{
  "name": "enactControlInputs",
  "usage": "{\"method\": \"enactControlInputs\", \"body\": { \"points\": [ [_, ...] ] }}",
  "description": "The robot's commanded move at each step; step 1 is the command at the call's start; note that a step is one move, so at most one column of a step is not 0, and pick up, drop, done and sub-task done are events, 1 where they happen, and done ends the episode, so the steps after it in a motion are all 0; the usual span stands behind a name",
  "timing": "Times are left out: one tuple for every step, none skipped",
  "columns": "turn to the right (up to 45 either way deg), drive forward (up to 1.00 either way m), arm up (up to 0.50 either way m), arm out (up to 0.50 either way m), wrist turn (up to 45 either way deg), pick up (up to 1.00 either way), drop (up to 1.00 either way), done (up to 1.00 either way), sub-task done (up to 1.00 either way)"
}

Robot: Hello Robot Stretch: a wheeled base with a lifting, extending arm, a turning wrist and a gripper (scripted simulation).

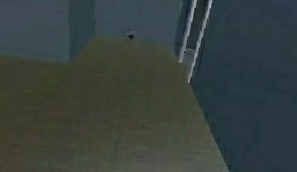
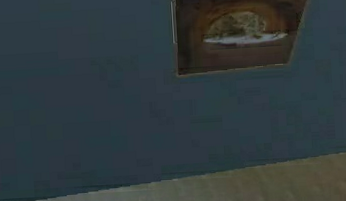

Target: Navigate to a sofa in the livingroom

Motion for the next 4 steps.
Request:
{"method": "enactControlInputs", "body": {
  "points": [
    [0.0, 1.0, 0.0, 0.0, 0.0, 0.0, 0.0, 0.0, 0.0],
    [0.0, 1.0, 0.0, 0.0, 0.0, 0.0, 0.0, 0.0, 0.0],
    [0.0, 1.0, 0.0, 0.0, 0.0, 0.0, 0.0, 0.0, 0.0],
    [3.0, 0.0, 0.0, 0.0, 0.0, 0.0, 0.0, 0.0, 0.0]
  ]
}}
